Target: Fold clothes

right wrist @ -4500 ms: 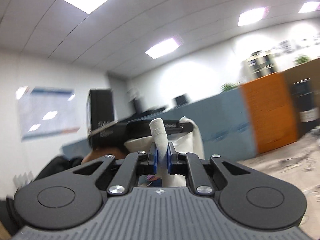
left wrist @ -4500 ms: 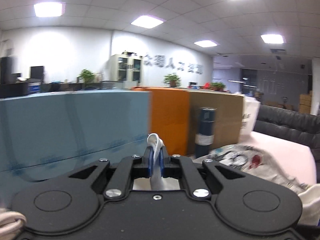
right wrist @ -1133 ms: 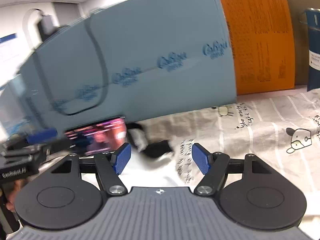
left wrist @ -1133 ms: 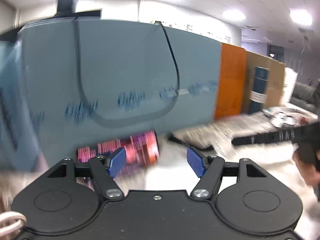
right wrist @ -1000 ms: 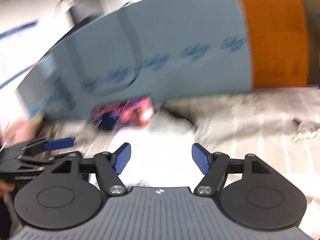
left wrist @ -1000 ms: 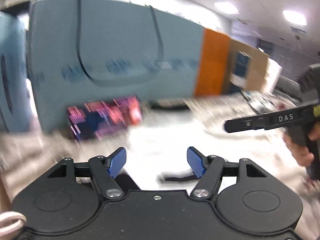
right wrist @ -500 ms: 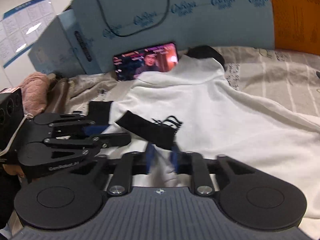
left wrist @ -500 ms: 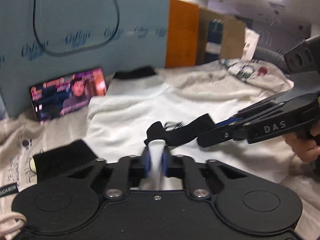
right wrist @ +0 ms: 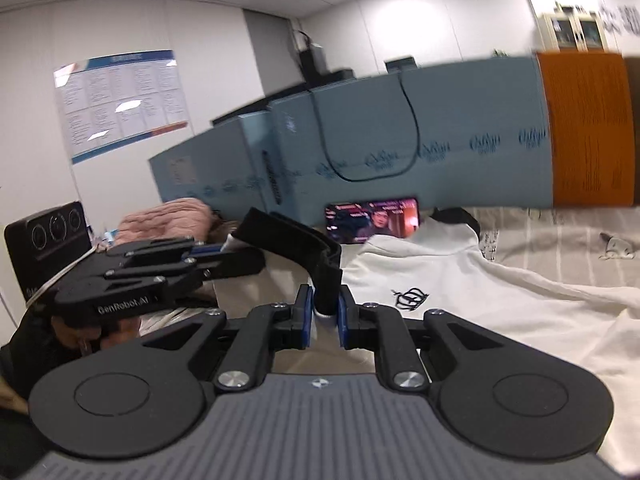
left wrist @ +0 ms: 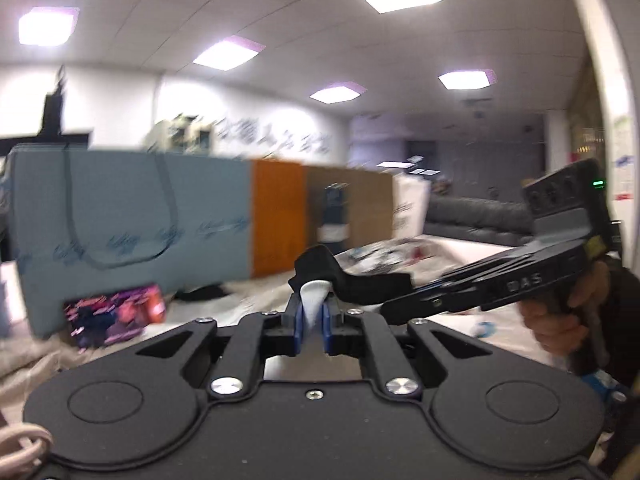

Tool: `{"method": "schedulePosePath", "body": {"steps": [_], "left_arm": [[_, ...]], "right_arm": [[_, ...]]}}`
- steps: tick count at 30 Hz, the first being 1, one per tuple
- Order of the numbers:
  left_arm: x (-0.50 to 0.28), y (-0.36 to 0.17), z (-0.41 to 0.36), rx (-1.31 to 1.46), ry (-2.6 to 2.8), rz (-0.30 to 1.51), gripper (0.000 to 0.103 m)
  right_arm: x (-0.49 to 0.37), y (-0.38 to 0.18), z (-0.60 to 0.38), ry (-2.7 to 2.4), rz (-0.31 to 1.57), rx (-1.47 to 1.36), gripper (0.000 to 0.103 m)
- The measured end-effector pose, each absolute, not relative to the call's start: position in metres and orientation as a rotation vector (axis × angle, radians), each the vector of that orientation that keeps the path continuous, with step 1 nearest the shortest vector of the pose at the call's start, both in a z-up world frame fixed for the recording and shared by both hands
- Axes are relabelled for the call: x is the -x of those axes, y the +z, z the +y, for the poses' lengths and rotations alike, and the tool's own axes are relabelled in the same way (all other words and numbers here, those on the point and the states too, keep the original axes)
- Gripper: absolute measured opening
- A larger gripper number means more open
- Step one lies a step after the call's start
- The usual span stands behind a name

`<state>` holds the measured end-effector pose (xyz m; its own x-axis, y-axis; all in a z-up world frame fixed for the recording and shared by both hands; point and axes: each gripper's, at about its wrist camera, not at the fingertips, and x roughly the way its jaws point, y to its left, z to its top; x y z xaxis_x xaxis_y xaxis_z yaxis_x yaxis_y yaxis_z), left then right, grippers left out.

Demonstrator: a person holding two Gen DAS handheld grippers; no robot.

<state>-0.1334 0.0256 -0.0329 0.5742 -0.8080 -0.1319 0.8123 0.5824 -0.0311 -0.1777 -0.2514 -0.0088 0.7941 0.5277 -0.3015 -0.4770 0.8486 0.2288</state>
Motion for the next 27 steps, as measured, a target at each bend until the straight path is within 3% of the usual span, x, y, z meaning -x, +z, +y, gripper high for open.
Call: {"method": "schedulePosePath", "body": {"steps": [6,17,20,22,23,24,26,27], "left_arm": [[0.186,-0.043,0.040,-0.016,-1.104,0.143,0.010],[0.224,-0.086,0.037,-0.018,-1.190,0.428,0.011],[0.224,-0.099,0.032,-0.071,-1.178,0.528,0.013],[0.225,-0.098,0.032,-0.098,-1.189,0.544,0.019],[0.225,-0.094,0.034,-0.100,-1.204,0.534,0.022],[0.225,-0.090,0.037,-0.102,-1.218,0.523,0.024],[0.222,-0.076,0.046,-0.062,-1.225,0.452,0.042],[0.221,-0.069,0.051,-0.041,-1.222,0.416,0.046]], "right_arm": [[0.232,-0.022,-0.251,0.624,0.389,-0.070,0.011],[0.271,-0.070,-0.248,0.743,0.557,0.012,0.011],[0.266,-0.082,-0.248,0.759,0.614,-0.004,0.020],[0.266,-0.080,-0.251,0.791,0.615,-0.029,0.043],[0.266,-0.077,-0.254,0.801,0.603,-0.043,0.049],[0.268,-0.073,-0.259,0.799,0.580,-0.059,0.053],[0.265,-0.065,-0.273,0.714,0.541,-0.088,0.054],[0.262,-0.061,-0.280,0.664,0.523,-0.102,0.055]]}}
